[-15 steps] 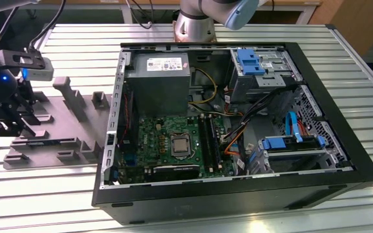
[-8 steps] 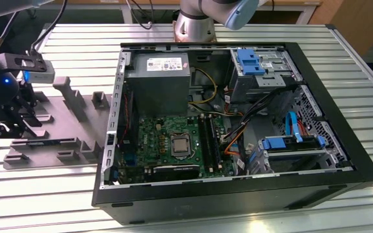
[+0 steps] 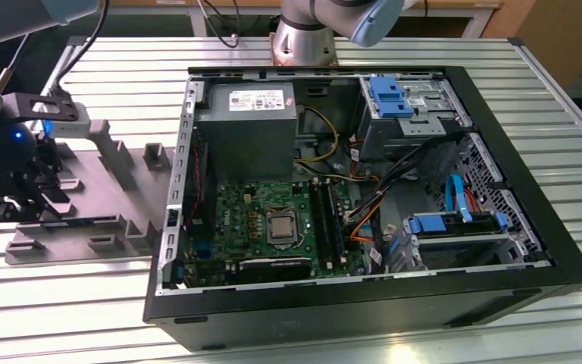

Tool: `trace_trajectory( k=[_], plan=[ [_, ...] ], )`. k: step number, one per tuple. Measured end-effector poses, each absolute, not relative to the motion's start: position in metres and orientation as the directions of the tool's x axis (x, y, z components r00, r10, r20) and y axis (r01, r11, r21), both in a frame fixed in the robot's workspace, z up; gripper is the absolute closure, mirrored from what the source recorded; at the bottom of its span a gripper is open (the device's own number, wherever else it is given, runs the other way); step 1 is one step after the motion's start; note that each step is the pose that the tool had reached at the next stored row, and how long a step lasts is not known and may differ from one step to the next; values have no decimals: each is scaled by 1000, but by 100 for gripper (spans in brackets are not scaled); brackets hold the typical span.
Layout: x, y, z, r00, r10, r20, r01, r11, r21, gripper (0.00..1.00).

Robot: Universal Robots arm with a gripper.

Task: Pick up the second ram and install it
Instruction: 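Pick up the second ram and move it above second insertion slot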

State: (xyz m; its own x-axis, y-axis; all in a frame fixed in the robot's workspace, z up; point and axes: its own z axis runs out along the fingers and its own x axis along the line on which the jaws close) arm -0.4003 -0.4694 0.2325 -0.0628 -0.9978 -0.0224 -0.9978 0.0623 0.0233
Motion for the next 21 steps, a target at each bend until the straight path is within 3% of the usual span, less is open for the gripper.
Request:
trace_trajectory(
  k=[21],
  plan=[
    [-404,-470,210,-25,-999,-23,-999,24,23,64]
  ],
)
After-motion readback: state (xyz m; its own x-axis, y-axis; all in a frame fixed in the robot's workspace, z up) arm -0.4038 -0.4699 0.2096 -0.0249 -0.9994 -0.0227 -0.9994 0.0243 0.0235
